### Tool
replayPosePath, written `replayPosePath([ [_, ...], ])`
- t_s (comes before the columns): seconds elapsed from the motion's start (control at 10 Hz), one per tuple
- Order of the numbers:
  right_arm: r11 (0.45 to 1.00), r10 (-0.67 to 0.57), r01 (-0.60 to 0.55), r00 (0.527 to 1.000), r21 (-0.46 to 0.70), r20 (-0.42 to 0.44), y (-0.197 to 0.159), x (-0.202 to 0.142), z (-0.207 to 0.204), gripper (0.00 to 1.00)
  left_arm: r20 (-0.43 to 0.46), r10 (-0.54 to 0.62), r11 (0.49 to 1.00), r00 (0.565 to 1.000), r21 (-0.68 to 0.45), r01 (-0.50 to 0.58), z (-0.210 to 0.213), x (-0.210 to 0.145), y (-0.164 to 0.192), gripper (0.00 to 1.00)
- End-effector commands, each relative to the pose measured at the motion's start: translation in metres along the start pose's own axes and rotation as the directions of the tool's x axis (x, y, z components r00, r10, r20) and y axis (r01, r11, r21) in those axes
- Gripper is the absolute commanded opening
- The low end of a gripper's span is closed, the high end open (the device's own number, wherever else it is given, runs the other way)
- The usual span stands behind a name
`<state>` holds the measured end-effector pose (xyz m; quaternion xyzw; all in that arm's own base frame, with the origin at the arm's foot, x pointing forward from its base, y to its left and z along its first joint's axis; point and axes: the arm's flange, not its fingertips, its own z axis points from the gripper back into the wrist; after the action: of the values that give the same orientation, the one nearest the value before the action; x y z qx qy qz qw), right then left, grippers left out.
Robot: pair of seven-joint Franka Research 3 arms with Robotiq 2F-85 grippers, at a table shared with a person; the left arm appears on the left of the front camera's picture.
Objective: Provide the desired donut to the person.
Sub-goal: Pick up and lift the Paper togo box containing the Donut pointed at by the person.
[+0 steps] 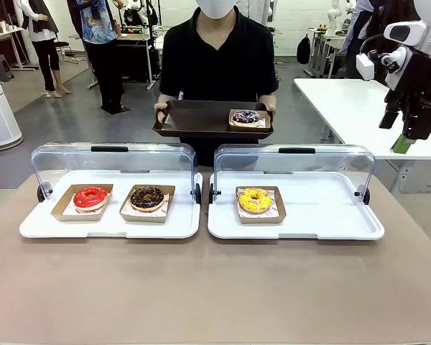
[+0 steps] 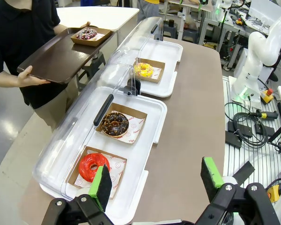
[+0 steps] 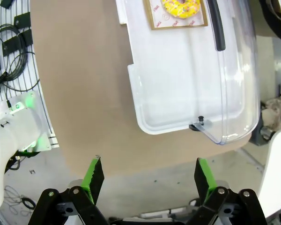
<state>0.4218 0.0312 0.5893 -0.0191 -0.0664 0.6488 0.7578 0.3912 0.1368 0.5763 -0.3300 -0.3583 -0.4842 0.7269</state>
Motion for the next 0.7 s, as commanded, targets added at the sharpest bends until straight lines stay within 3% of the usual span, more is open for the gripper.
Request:
replayPosePath([
  [0.0,1.000,0.000,0.000,1.000,0.000,0.000,0.000,0.000,0.000,1.00,0.009,-0.003,1.000,1.000,-0.006,0.003,0.002,0.001,-0.001,1.00],
  [0.1,0.997,-0.056,0.042,0.967,0.060,0.250,0.005,-0.013,0.025,1.00,0.009,-0.003,1.000,1.000,-0.006,0.003,0.002,0.001,-0.001,1.00],
  [0.3,0.979,-0.200,0.182,0.809,0.088,0.552,-0.010,-0.059,0.048,1.00,0.009,-0.003,1.000,1.000,-0.006,0.003,0.002,0.001,-0.001,1.00],
  [0.4,0.958,-0.276,0.249,0.689,0.139,0.670,-0.017,-0.090,0.054,1.00,0.009,-0.003,1.000,1.000,-0.006,0.003,0.002,0.001,-0.001,1.00],
  [0.6,0.952,-0.289,0.254,0.551,0.172,0.783,-0.022,-0.148,0.044,1.00,0.009,-0.003,1.000,1.000,-0.006,0.003,0.002,0.001,-0.001,1.00],
])
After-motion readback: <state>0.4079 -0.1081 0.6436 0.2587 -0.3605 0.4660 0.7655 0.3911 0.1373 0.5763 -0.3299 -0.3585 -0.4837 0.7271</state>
